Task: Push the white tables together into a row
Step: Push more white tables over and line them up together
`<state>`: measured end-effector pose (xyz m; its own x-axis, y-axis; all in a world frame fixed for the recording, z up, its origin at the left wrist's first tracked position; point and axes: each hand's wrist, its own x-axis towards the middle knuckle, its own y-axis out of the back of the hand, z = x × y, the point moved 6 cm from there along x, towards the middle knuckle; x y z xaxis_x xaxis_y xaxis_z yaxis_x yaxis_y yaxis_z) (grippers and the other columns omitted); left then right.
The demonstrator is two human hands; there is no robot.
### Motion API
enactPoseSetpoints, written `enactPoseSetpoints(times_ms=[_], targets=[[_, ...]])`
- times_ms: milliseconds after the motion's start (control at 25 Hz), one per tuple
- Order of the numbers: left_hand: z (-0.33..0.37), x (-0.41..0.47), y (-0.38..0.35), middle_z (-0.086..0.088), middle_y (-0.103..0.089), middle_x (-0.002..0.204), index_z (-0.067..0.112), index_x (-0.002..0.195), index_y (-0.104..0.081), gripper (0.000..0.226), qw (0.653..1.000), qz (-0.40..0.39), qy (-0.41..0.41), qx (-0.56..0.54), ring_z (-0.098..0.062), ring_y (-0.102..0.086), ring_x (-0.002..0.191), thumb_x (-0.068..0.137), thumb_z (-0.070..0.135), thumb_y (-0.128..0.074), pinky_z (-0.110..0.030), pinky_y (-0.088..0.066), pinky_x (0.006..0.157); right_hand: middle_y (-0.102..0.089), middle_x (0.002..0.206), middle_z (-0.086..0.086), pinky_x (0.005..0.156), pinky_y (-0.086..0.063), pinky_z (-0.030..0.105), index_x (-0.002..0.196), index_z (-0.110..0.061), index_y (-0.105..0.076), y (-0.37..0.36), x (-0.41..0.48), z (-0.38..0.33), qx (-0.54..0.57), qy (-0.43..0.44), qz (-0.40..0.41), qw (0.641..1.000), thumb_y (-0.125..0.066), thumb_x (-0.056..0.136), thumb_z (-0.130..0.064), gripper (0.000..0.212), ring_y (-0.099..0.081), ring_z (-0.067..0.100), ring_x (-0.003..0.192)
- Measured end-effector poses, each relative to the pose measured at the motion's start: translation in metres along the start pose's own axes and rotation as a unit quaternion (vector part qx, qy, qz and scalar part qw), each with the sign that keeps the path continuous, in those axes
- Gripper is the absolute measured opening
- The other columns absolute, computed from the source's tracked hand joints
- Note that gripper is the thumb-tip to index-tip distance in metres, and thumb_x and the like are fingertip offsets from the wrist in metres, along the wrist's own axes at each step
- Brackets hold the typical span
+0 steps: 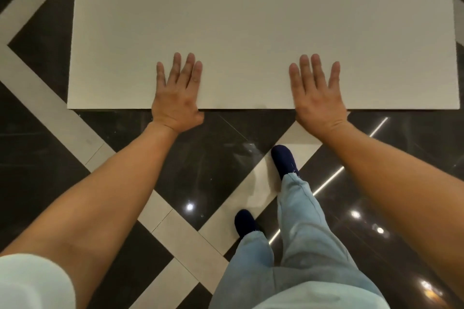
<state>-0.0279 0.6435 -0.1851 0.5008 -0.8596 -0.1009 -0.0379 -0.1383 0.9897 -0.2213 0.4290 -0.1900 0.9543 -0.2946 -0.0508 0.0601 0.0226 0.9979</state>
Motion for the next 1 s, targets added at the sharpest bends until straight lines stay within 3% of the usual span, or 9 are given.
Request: enactPoseSetpoints(times_ms=[240, 520, 880, 1000], targets=[[0.043, 0.031, 0.003, -0.022, -0.021, 0.16, 0.001, 0.154, -0.02, 0.099, 0.999, 0.034, 0.002, -0.021, -0.046, -0.015, 0.147, 0.073, 0.03, -0.069, -0.073, -0.012, 0.112, 0.003, 0.161, 0.027, 0.113, -0.004, 0.072, 0.154, -0.001, 0.006, 0.007, 0.016, 0.059, -0.016, 0.002, 0.002, 1.0, -0.058, 0.084, 0.001, 0.094, 0.005, 0.042, 0.149], [-0.047, 0.066, 0.002, -0.018, -0.018, 0.162, 0.003, 0.154, -0.016, 0.113, 1.0, 0.019, -0.008, -0.001, -0.041, -0.013, 0.149, 0.071, 0.043, -0.08, -0.072, -0.009, 0.113, -0.003, 0.159, 0.032, 0.109, -0.009, 0.077, 0.153, 0.004, 0.0, -0.004, 0.066, 0.004, 0.009, -0.032, -0.02, 0.999, -0.036, 0.1, -0.003, 0.064, -0.001, 0.051, 0.147], [-0.017, 0.131, 0.01, -0.019, -0.014, 0.163, 0.003, 0.155, -0.013, 0.107, 1.0, -0.007, 0.026, -0.003, -0.043, -0.01, 0.149, 0.073, 0.04, -0.072, -0.073, -0.011, 0.112, 0.0, 0.162, 0.027, 0.113, -0.009, 0.072, 0.153, 0.0, 0.005, 0.007, 0.12, 0.079, -0.053, -0.036, -0.029, 0.998, -0.052, 0.095, -0.009, 0.082, 0.002, 0.044, 0.149], [-0.023, 0.154, 0.012, -0.019, -0.012, 0.163, 0.002, 0.155, -0.01, 0.109, 1.0, -0.002, 0.025, -0.01, -0.04, -0.008, 0.15, 0.076, 0.045, -0.072, -0.068, -0.009, 0.115, 0.0, 0.162, 0.026, 0.115, -0.007, 0.07, 0.153, -0.001, 0.005, 0.007, 0.143, 0.089, -0.067, -0.043, -0.039, 0.996, -0.049, 0.095, -0.009, 0.08, 0.002, 0.042, 0.15]])
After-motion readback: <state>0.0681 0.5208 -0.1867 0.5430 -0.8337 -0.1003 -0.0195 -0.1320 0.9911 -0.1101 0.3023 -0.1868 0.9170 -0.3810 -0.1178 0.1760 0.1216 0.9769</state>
